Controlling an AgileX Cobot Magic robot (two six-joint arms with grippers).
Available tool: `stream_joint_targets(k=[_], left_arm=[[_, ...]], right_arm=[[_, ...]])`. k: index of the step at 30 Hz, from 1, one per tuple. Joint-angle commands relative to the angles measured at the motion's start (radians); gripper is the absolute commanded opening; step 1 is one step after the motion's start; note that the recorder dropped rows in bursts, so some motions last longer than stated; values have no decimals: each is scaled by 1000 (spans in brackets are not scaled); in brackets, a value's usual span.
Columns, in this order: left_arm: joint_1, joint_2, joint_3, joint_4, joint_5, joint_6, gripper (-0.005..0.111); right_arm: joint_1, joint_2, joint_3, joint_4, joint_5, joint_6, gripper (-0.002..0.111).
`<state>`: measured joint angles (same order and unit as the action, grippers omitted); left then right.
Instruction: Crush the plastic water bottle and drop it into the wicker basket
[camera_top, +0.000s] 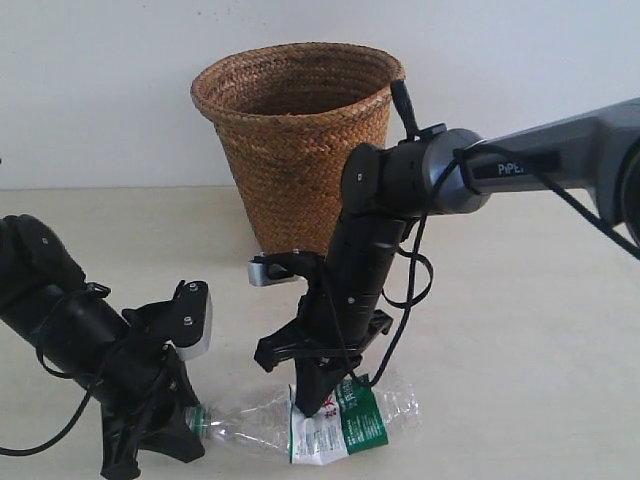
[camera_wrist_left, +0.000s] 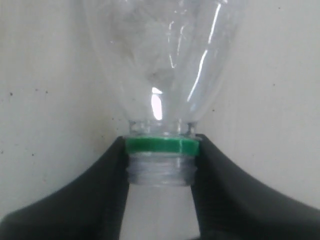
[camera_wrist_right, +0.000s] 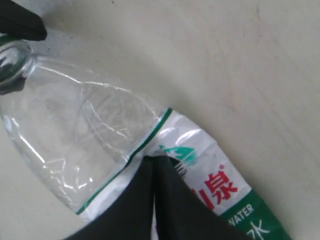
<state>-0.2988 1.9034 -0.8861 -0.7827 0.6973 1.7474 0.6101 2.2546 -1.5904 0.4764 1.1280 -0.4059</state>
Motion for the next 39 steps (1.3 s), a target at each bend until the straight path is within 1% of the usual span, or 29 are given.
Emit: stream_joint_targets(k=[1,6,10,14,19,24,31,36,39], left_arm=[[-4,-1,2,-13,1,-6,4],[-4,-1,2,-13,1,-6,4],[-4,-1,2,-13,1,-6,4],[-4,-1,2,-13,1,-16,4],[-4,-1,2,-13,-2,-19,4],[-4,-1,2,-13,-1,-21,4],[-4,-1,2,-13,-1,-21,4],[-4,-1,2,-13,-1,-21,4],[-4,-1,2,-13,-3,-20,4]], right_arm=[[7,100,6,-121,20,30,0],[7,100,-10,-123,56,36,0],[7,67,-56,-76,93,38,0],[7,-9,-76,-10,93,12,0],[7,-111,-76,2,93,5,0],[8,-187,-74,58,93,-5,0],[39,-151,-74,53,93,12,0],[39,-89,-74,31,93,29,0],[39,-46,-74,56,93,37,0]])
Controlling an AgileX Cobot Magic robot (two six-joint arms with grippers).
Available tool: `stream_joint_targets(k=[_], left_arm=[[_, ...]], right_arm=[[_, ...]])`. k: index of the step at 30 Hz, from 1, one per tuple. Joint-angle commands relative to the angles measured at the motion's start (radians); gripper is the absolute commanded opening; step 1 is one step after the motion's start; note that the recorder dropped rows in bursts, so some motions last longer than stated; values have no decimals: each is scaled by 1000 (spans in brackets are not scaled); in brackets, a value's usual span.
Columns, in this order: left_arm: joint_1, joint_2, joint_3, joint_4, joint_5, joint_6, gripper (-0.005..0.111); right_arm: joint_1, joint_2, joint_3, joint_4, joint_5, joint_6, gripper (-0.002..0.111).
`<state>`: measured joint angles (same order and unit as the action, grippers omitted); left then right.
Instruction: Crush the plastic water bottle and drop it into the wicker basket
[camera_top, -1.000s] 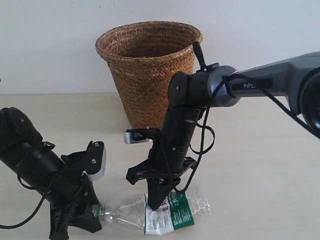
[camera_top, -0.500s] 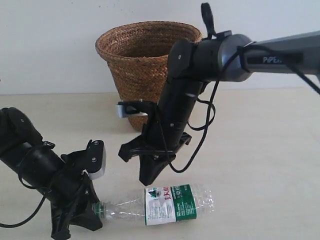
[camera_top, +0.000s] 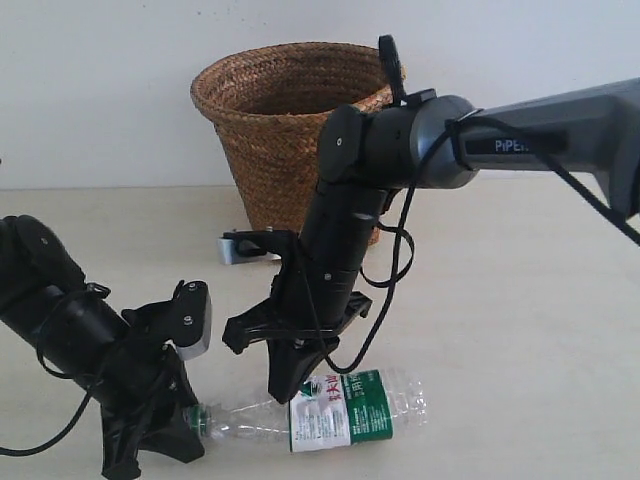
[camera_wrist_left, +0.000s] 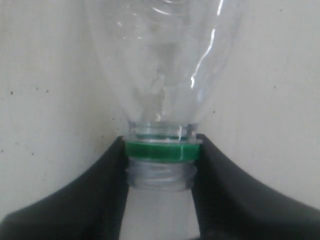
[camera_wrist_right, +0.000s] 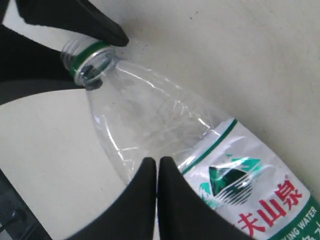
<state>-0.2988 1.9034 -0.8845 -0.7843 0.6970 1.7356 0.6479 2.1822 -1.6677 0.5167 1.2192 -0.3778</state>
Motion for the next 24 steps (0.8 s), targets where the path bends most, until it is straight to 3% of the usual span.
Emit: stream_joint_targets(k=[1,14,24], left_arm=[[-4,-1,0,-12,-5,-9,4],[-4,-1,0,-12,-9,-16,4],[-4,-1,0,-12,-9,-16,4]], right_arm=[[1,39,3,16,2,9,0],[-3,225,-1,9,-7,26,0],[-56,184,-13,23,2,27,0]])
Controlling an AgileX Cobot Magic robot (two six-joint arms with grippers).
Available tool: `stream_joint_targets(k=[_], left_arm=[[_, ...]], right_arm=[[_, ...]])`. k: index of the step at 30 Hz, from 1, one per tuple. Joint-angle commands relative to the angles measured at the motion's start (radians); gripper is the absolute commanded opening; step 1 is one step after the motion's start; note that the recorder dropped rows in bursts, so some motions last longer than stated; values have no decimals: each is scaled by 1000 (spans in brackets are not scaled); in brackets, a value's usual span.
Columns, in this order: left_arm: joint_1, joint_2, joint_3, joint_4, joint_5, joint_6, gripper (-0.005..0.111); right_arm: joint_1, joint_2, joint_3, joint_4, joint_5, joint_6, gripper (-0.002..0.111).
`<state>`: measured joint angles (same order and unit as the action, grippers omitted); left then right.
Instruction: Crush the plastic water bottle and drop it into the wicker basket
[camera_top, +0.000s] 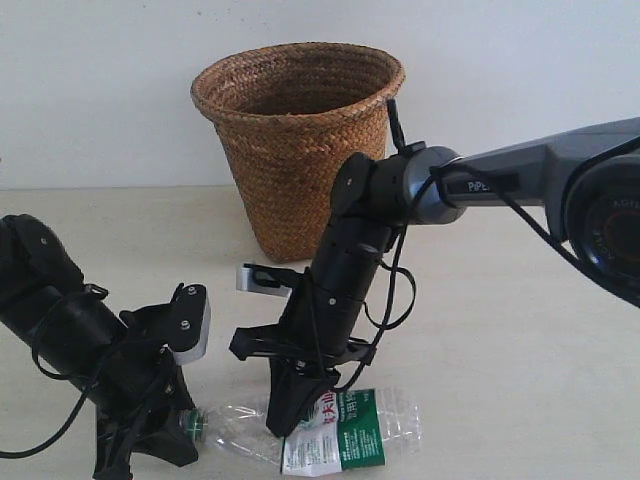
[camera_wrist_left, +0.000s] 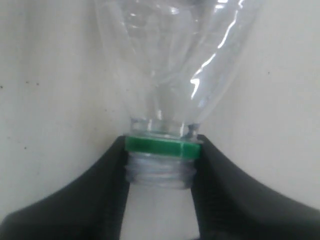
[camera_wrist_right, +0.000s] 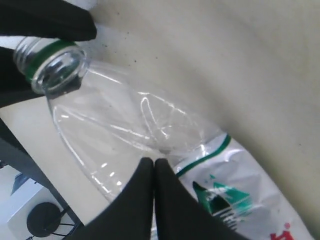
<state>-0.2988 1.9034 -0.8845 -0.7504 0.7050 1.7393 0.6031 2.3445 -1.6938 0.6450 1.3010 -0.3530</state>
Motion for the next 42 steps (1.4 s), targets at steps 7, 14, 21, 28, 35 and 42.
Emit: stream_joint_targets(k=[7,14,21,28,35,42], left_arm=[[-4,-1,0,-46,-21,-20,4],[-4,-1,0,-46,-21,-20,4],[-4,-1,0,-46,-21,-22,4],[-4,-1,0,-46,-21,-22,4],[-4,-1,0,-46,-20,-22,4],[-4,-1,0,-46,-21,-22,4]], right_arm=[[-13,-133,13,-103,-80,-21,0],[-13,-285,18,-150,-80,-11,0],[-13,-320,124,-250,-80,22,0],[-13,-312,244,-378,-80,26,0],[-13,-275,275,-388,-212,29,0],[-13,-228,275,-393,-252,27,0]])
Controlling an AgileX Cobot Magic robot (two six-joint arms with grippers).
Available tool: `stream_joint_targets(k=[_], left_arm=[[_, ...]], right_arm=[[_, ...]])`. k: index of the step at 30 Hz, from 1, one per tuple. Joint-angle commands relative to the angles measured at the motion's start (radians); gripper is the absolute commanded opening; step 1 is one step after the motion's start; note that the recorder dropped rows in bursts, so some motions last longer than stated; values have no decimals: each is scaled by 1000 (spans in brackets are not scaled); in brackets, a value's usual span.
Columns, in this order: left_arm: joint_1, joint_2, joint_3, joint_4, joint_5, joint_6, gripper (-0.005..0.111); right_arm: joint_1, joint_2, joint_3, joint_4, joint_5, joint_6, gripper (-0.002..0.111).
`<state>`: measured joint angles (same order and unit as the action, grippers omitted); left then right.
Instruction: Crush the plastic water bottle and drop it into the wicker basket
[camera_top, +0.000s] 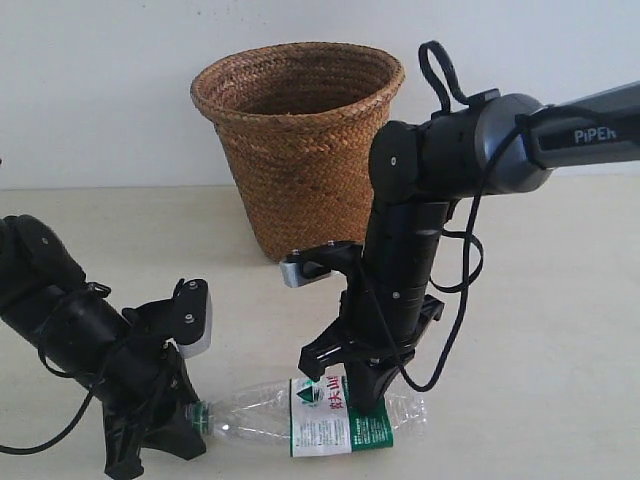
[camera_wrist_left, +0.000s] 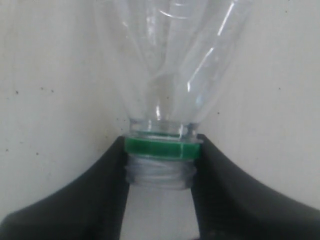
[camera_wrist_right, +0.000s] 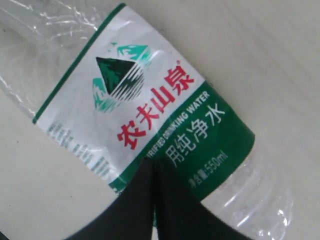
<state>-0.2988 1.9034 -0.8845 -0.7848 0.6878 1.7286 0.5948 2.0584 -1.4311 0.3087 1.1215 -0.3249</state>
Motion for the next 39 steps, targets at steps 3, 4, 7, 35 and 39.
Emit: stream_joint_targets(k=[3,4,7,35,39], left_arm=[[-4,-1,0,-11,-4,-12,4],[-4,-1,0,-11,-4,-12,4],[-4,-1,0,-11,-4,-12,4],[-4,-1,-6,-20,-11,-13,4],[-4,-3,-30,-54,47,-9,4]], right_arm=[[-7,139,12,-59,-81,-28,0],[-7,153,12,-59,-81,-28,0],[-7,167,12,-71,-79,-28,0],[-135,-376,-15,-117,100,18,0],[-243,-433,97,-125,100,-11,0]])
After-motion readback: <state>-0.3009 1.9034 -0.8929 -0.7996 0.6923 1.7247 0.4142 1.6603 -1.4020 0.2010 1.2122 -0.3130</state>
